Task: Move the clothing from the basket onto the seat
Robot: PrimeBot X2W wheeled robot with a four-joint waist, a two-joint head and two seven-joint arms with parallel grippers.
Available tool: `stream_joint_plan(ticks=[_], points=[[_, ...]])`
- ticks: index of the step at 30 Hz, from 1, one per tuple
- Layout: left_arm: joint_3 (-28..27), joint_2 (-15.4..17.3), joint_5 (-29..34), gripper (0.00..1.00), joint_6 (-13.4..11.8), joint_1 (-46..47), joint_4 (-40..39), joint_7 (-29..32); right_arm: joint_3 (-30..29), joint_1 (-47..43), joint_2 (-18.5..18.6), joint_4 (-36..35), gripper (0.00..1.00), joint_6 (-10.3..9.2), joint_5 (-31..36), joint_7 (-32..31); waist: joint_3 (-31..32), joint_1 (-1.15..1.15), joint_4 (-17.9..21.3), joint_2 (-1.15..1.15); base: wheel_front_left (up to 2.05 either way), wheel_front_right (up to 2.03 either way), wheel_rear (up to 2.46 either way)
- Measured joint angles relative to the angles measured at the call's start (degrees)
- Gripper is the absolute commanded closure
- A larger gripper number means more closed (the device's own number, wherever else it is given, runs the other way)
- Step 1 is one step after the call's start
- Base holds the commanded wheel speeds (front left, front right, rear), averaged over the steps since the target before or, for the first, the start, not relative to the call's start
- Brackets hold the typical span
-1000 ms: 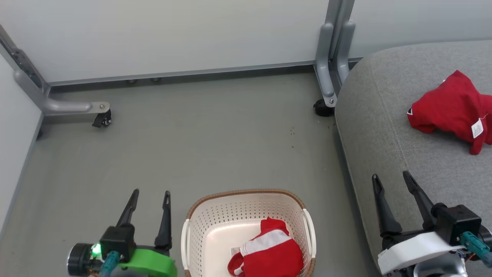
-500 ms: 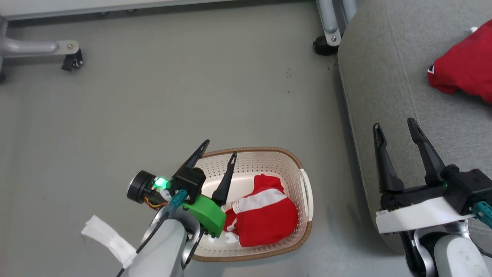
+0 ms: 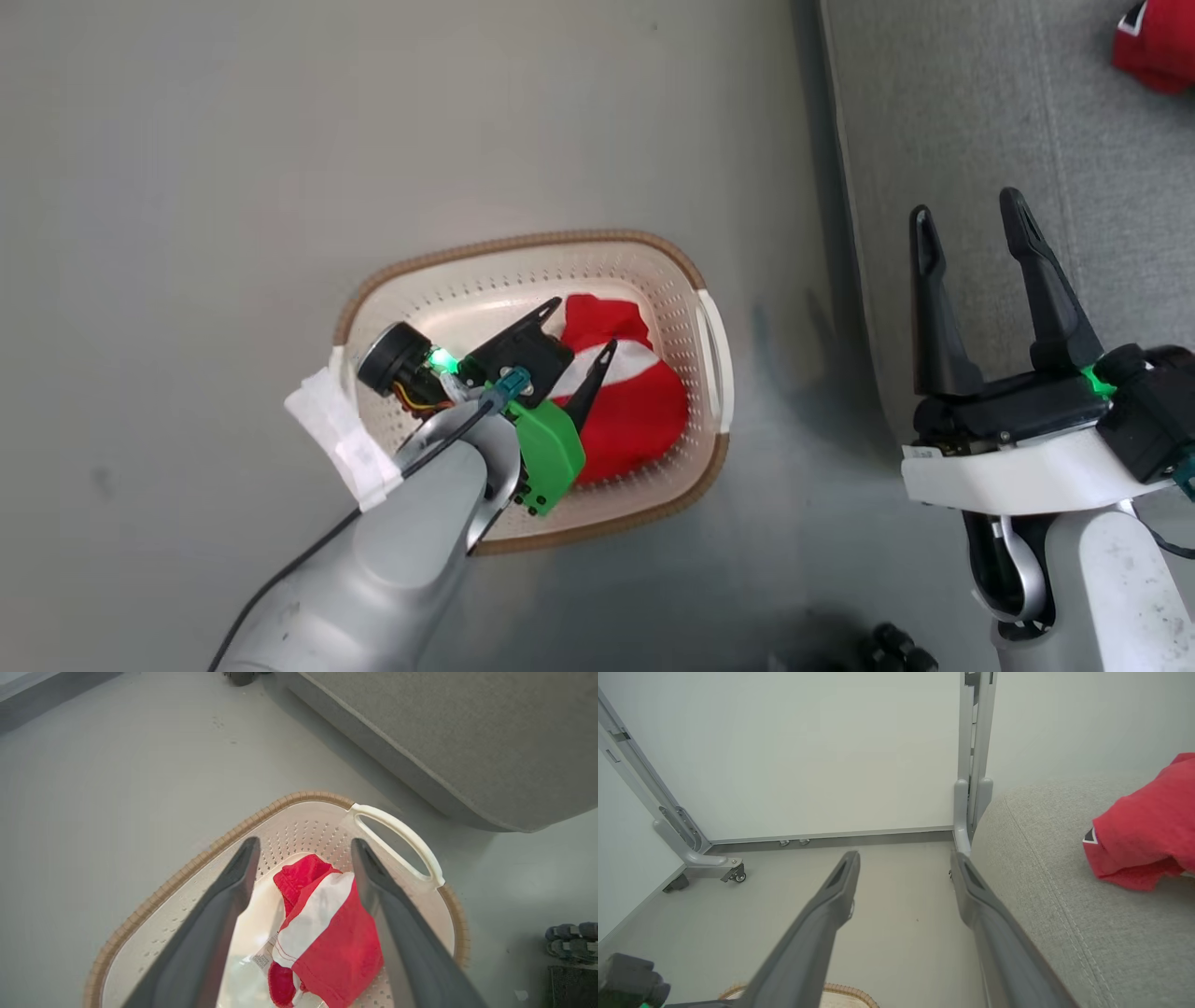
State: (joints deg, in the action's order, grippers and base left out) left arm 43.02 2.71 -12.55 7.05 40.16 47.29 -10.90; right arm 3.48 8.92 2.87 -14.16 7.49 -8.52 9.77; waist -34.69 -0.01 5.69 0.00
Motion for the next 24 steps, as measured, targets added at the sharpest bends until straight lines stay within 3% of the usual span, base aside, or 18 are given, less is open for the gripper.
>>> stream_joint_plan(ticks=[13,24], points=[[6.3,0.2,-4.5,0.0,0.3,10.4,13.3,1.8,3.9,3.7,0.0,2.0,0.0,0.0,-3.0,4.0,-13.4,0.0,6.1,0.0,0.0,0.0,0.0],[10.7,4.7,-9.9,0.0,0.4,15.3,18.2,3.5,6.4,5.4,0.0,4.1,0.0,0.0,-6.0,5.1,-20.1,0.0,12.3,0.0,0.0,0.0,0.0]])
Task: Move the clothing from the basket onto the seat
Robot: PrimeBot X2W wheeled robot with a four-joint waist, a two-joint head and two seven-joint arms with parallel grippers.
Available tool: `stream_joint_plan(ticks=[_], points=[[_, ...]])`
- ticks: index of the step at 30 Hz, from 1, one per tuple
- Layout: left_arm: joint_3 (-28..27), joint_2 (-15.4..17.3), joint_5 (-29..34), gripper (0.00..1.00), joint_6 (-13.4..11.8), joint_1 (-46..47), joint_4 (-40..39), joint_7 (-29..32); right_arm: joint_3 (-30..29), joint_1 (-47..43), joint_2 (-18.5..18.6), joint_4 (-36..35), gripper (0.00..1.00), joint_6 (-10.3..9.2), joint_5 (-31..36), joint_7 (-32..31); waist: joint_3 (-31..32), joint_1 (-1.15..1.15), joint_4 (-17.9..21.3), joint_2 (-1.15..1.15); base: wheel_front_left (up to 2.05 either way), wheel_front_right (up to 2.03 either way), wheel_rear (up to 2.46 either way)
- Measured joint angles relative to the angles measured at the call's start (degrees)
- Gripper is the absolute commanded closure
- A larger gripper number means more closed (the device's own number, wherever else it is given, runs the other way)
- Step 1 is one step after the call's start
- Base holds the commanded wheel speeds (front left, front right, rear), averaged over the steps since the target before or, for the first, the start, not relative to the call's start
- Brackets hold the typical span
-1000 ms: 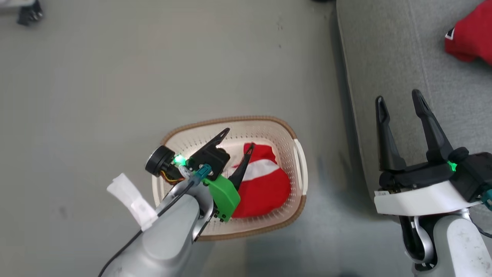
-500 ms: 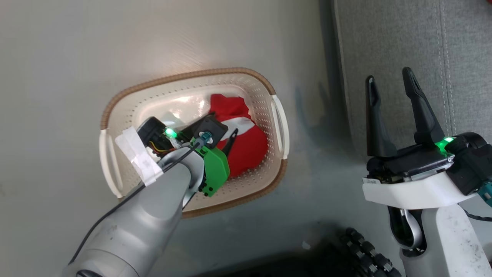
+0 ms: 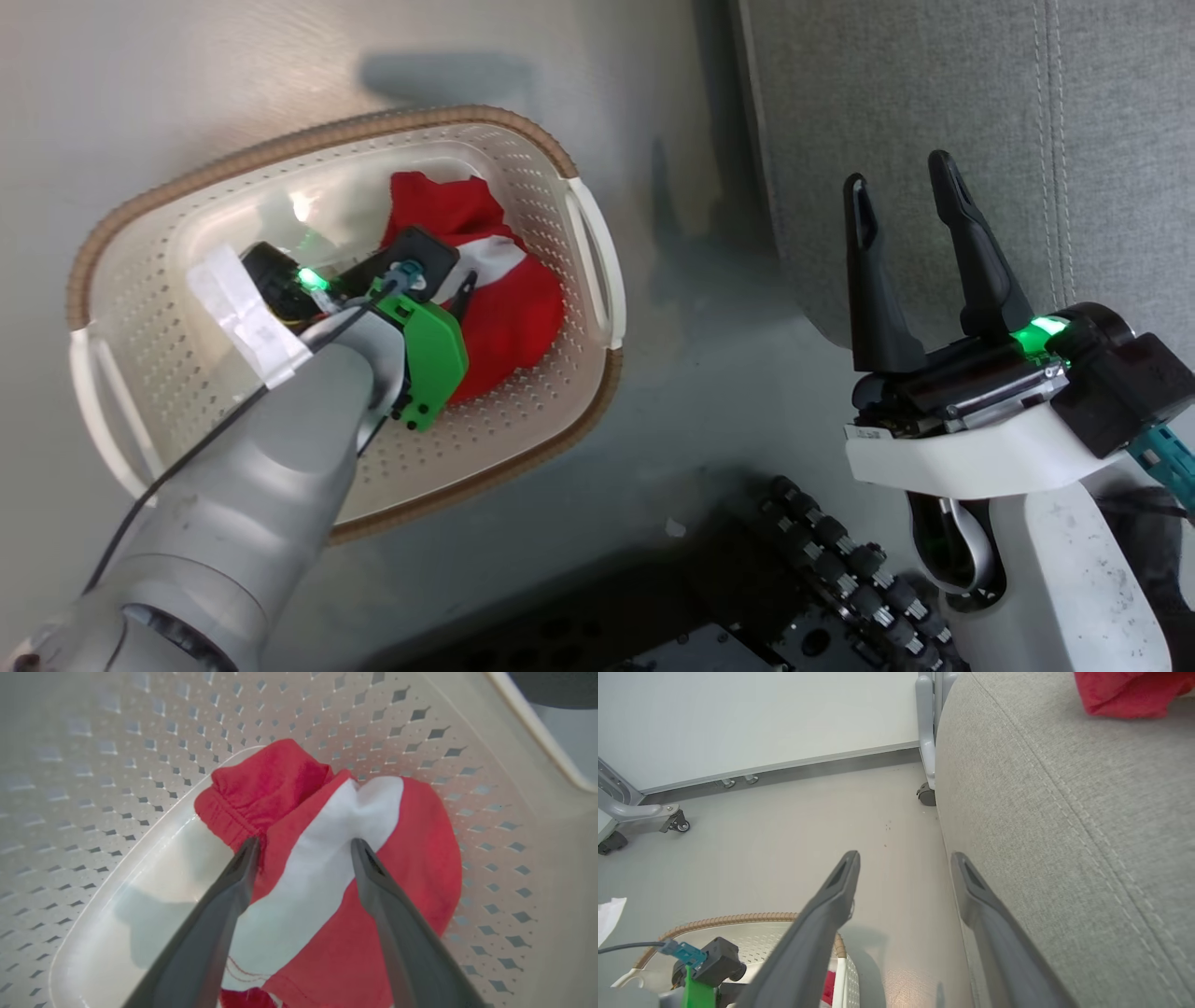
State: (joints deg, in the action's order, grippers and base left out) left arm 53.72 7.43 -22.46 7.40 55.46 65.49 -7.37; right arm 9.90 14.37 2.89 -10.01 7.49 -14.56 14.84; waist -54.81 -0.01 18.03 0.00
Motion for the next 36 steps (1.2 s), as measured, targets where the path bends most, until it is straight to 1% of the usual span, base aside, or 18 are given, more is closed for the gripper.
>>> stream_joint_plan(ticks=[5,10,18,20,21,24,30,36], points=[[1.9,2.1,-2.3,0.0,0.0,1.5,1.6,1.9,0.4,0.2,0.0,0.2,0.0,0.0,-1.1,0.2,-1.9,0.0,2.1,0.0,0.0,0.0,0.0],[4.2,2.3,-4.7,0.0,0.0,1.7,2.3,5.0,0.5,0.1,0.0,-0.2,0.0,0.0,-1.6,0.2,-3.1,0.0,3.2,0.0,0.0,0.0,0.0],[8.0,3.0,-9.8,0.0,0.0,1.5,1.7,10.5,0.7,-0.9,0.0,-0.8,0.0,0.0,-2.0,0.2,-3.4,0.01,3.5,0.0,0.0,0.0,0.0],[9.2,3.2,-10.5,0.97,0.0,1.5,1.7,11.6,0.6,-1.2,0.0,-1.0,0.0,0.0,-2.0,0.2,-3.4,0.01,3.5,0.0,0.0,0.0,0.0],[9.3,3.3,-11.2,1.0,0.0,1.5,1.8,12.2,0.5,-1.2,0.0,-1.1,0.0,0.0,-2.0,0.2,-3.4,0.01,3.5,0.0,0.0,0.0,0.0],[10.6,4.0,-11.5,1.0,0.0,1.6,2.6,12.2,0.3,-1.4,0.0,-1.5,0.0,0.0,-2.0,0.2,-3.4,0.01,3.5,0.0,0.0,0.0,0.0],[11.8,4.0,-11.3,1.0,0.0,2.6,4.5,9.7,0.1,-1.5,0.0,-1.9,0.0,0.0,-1.9,0.2,-2.9,0.01,3.6,0.0,0.0,0.0,0.0],[12.0,4.3,-11.4,1.0,0.0,2.7,5.0,4.9,0.9,-0.3,0.0,-1.4,0.0,0.0,-1.9,0.2,-1.6,0.01,4.1,0.0,0.0,0.0,0.0]])
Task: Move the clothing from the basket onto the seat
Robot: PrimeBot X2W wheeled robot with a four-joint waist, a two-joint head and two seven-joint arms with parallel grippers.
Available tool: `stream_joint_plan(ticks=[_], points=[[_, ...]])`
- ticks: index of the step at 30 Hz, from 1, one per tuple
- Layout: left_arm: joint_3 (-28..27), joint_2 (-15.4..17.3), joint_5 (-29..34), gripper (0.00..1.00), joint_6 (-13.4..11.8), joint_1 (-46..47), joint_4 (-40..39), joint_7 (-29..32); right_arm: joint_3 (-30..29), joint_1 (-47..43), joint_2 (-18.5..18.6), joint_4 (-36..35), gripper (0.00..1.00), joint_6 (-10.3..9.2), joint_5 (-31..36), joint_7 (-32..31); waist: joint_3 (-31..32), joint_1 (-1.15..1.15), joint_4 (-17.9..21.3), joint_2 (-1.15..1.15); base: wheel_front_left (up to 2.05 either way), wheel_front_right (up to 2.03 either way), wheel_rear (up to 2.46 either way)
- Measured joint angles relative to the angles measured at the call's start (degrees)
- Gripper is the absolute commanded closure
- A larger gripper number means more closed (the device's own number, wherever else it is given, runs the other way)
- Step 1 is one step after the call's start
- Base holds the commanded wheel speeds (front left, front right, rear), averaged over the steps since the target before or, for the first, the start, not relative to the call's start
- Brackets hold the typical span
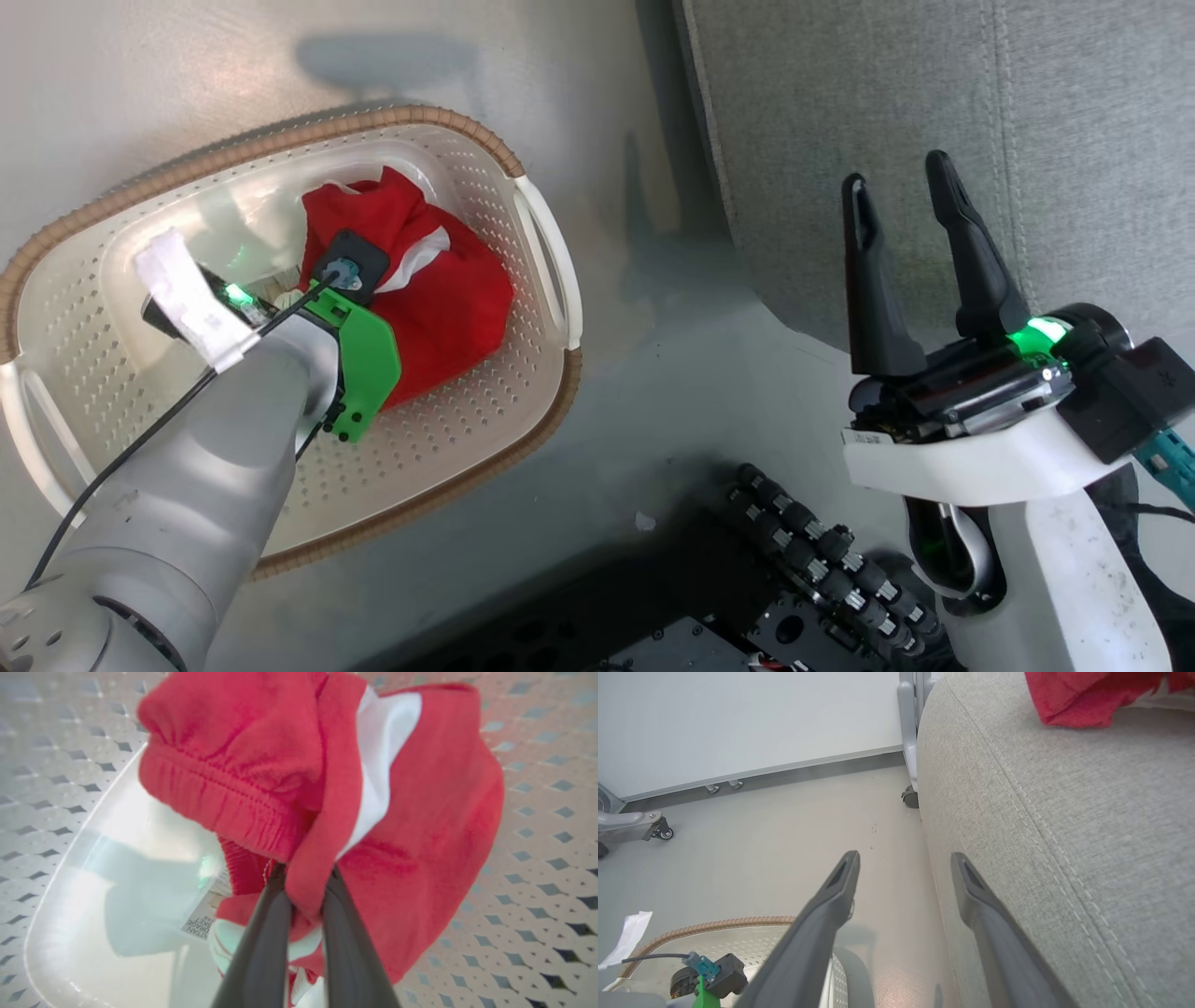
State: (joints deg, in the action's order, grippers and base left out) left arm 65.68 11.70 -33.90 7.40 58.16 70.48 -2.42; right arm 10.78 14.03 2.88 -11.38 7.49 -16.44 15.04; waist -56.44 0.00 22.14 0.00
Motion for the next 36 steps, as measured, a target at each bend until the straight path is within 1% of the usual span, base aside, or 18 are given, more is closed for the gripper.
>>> stream_joint_plan(ticks=[4,10,15,20,24,29,36], points=[[-0.4,-0.3,-1.0,1.0,0.0,-0.4,0.0,-4.0,0.3,0.8,0.0,1.5,0.0,0.0,0.5,0.0,1.7,0.0,0.4,0.0,0.0,0.0,0.0],[-0.9,-2.4,-1.9,1.0,-0.1,-3.5,-0.3,-9.2,0.3,0.7,-0.1,3.9,0.0,0.0,2.8,0.0,5.9,0.0,-0.4,0.0,0.0,0.0,0.0],[-1.1,-3.7,-1.9,1.0,-1.3,-5.5,-2.0,-11.9,0.0,0.2,-0.1,5.3,0.0,0.0,4.5,0.0,10.6,0.0,-1.9,0.0,0.0,0.0,0.0],[-1.8,-3.8,-1.7,1.0,-2.9,-7.9,-5.3,-12.4,-0.7,-1.3,-0.1,6.9,0.0,0.0,6.2,-0.2,15.5,0.0,-3.6,0.0,0.0,0.0,0.0],[-4.3,-2.9,-1.1,1.0,-4.8,-10.0,-12.4,-12.6,-1.2,-2.6,-0.1,7.9,0.0,0.0,6.8,-1.1,19.7,0.0,-5.0,0.0,0.0,0.0,0.0],[-7.9,0.0,0.5,1.0,-7.2,-14.7,-22.2,-12.6,-1.9,-4.9,-0.1,8.2,0.0,0.0,7.1,-2.2,24.9,0.0,-6.8,0.0,0.0,0.0,0.0],[-14.6,3.4,2.6,1.0,-9.9,-20.6,-37.3,-12.6,-3.1,-7.8,-0.1,7.0,0.0,0.0,7.2,-4.6,31.7,0.0,-9.3,0.0,0.0,0.0,0.0]])
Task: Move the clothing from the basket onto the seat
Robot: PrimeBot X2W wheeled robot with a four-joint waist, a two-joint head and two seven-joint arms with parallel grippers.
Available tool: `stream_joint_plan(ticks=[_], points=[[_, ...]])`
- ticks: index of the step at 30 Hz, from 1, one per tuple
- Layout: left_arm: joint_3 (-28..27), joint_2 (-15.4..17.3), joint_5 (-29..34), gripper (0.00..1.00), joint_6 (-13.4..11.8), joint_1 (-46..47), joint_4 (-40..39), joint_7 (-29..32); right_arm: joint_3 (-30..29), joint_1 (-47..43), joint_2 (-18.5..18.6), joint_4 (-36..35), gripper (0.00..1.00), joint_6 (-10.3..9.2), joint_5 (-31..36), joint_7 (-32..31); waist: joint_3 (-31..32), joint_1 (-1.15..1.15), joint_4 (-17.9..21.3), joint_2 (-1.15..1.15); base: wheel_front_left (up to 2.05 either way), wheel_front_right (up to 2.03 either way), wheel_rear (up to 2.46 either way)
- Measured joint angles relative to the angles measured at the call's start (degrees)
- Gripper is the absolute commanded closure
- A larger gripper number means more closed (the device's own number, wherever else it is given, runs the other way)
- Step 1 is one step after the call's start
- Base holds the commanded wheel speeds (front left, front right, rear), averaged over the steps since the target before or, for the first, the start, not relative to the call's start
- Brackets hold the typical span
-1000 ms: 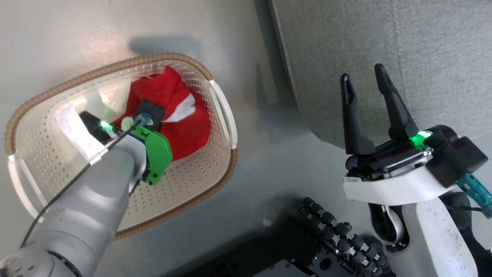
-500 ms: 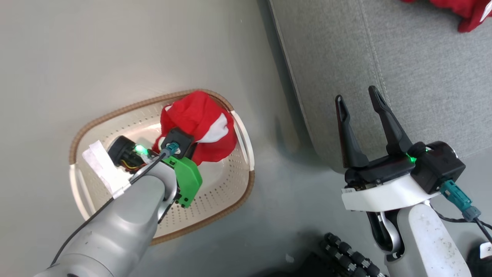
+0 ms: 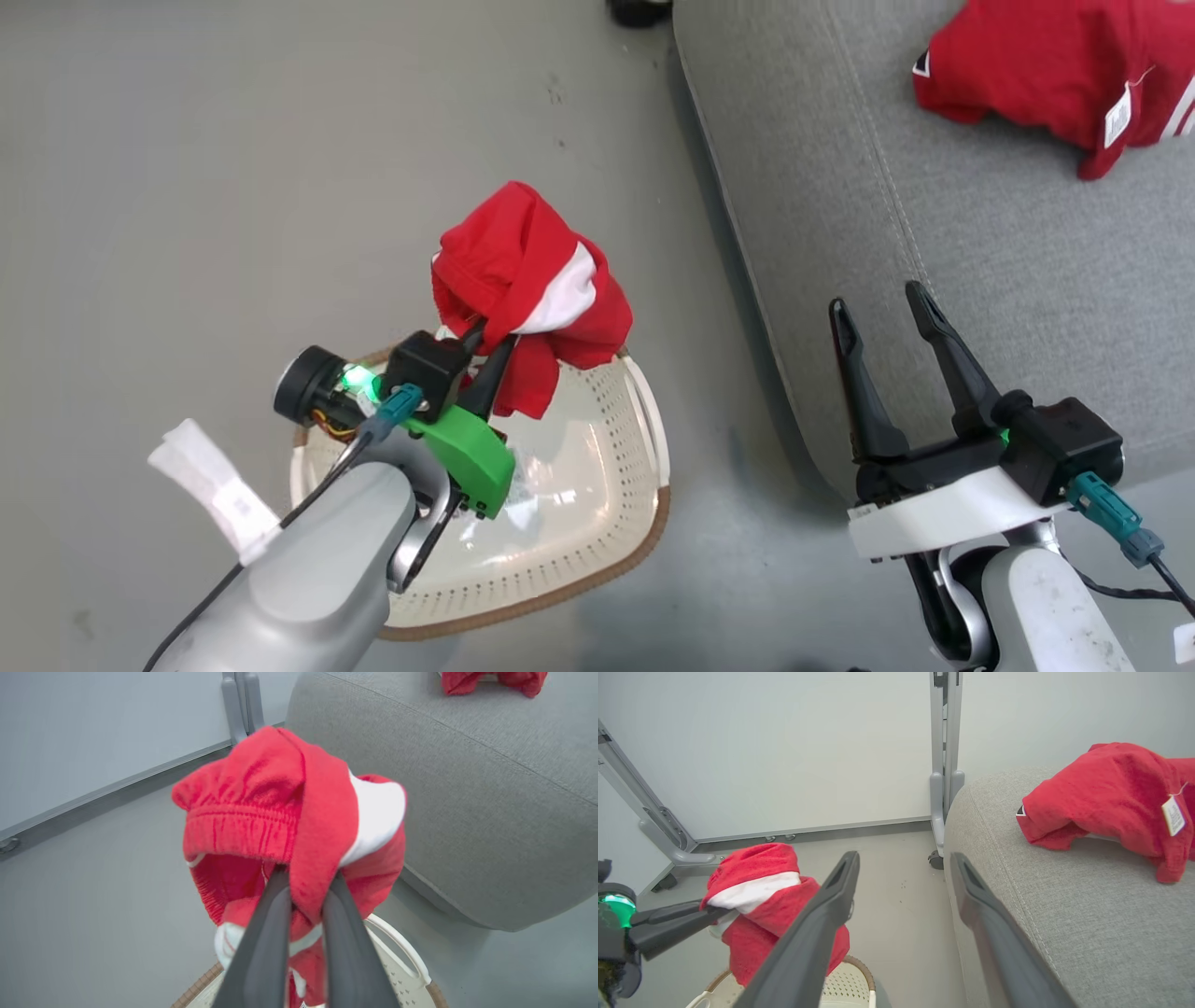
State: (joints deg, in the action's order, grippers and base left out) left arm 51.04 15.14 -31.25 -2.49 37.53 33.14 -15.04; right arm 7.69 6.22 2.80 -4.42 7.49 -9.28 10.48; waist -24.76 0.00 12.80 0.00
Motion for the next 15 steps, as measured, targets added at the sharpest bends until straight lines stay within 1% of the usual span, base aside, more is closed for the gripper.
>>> stream_joint_plan(ticks=[4,8,11,15], points=[[-4.8,1.7,1.5,1.0,-1.5,-3.1,-9.0,0.0,-0.2,-1.3,0.0,-1.0,0.0,0.0,0.1,-1.4,3.2,0.0,-1.6,0.0,0.0,0.0,0.0],[-10.1,2.1,3.6,1.0,-2.6,-6.6,-18.9,0.0,-0.6,-2.7,0.0,-1.8,0.0,0.0,0.3,-2.9,6.1,0.0,-3.5,0.0,0.0,0.0,0.0],[-14.5,2.0,5.5,1.0,-3.1,-8.9,-25.3,0.0,-0.7,-3.5,0.0,-2.5,0.0,0.0,0.3,-3.8,7.9,0.0,-5.0,0.0,0.0,0.0,0.0],[-19.5,0.8,7.9,1.0,-2.5,-12.2,-32.3,0.0,-0.8,-4.1,0.0,-3.3,0.0,0.0,0.5,-4.9,10.2,0.0,-6.8,0.0,0.0,0.0,0.0]])
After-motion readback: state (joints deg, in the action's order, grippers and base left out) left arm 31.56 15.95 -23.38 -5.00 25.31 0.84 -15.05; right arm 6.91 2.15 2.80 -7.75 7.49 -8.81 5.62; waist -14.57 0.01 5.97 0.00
